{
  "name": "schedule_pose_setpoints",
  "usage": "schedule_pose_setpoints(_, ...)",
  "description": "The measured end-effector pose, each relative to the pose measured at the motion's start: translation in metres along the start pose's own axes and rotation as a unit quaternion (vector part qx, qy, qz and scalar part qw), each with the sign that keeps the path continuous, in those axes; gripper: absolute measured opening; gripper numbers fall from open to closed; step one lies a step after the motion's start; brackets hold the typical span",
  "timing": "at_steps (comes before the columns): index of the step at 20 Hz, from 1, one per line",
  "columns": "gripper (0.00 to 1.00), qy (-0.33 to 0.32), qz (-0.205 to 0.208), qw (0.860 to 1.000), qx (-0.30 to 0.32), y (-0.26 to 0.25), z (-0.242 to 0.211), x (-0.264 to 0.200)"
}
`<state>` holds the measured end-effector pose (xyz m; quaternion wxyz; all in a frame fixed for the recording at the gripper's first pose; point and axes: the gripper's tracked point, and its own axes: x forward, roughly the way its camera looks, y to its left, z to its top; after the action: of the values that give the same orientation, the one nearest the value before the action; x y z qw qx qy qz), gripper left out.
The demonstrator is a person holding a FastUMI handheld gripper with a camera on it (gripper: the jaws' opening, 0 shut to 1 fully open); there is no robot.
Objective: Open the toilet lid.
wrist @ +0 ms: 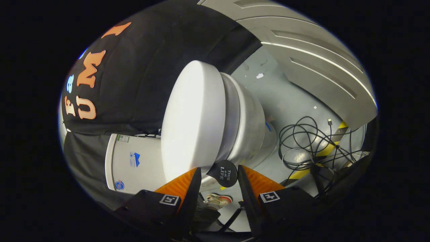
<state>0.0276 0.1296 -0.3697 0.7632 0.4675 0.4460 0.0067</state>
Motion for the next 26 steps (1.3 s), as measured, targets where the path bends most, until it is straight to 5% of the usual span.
schedule_pose_setpoints(5,0.43,0.008,-0.003,1.0,0.01,-0.004,0.0,0.007)
schedule_pose_setpoints(16,0.38,0.014,0.026,0.998,0.049,0.0,-0.001,0.004)
schedule_pose_setpoints(23,0.11,0.003,0.049,0.997,0.055,0.008,0.004,0.002)
schedule_pose_setpoints(26,0.11,0.002,0.052,0.997,0.06,0.008,0.006,0.001)
